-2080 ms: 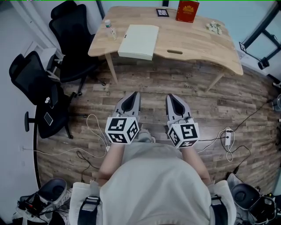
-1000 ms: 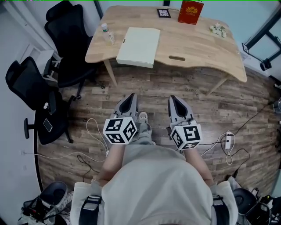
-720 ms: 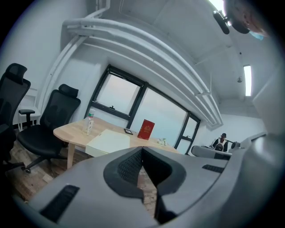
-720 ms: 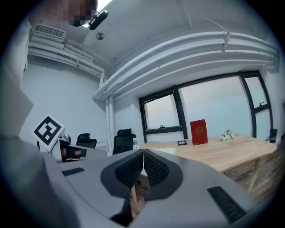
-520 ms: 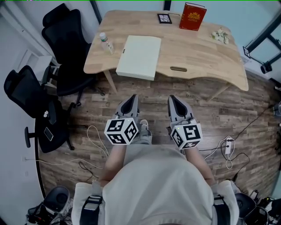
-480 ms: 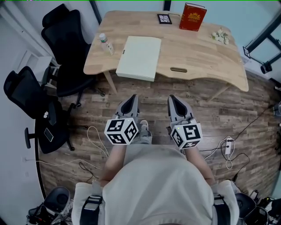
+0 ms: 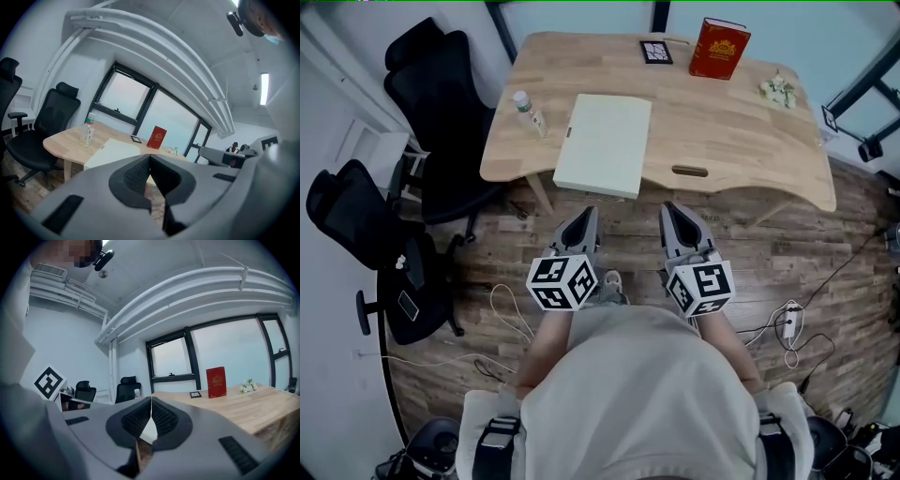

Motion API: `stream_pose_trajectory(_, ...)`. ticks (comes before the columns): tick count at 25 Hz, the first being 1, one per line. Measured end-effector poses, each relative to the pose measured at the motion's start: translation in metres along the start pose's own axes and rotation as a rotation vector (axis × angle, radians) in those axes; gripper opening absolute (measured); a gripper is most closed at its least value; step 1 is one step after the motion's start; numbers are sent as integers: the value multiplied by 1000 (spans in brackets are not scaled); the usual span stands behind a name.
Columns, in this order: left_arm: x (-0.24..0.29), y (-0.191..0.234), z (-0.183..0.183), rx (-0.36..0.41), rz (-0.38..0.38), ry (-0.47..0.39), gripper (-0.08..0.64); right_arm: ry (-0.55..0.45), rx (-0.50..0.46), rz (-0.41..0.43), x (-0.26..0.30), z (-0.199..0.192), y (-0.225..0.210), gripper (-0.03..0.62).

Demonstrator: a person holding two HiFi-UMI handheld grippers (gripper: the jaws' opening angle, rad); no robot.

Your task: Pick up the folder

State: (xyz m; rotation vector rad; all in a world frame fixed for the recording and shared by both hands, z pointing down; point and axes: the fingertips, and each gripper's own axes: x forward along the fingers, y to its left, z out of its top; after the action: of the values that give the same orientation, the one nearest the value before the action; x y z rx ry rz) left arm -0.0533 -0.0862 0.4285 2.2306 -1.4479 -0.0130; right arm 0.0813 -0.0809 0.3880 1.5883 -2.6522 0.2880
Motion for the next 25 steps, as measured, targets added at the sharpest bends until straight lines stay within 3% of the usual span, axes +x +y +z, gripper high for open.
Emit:
stream_pose_trajectory(14,53,55,-2,-32,21,58,20,18,-3,-7,69,-1,-13,20)
stream_pose_trajectory(25,84,85,-28,-167,-33,151,20,36,26,-35,108,-8,-21,20)
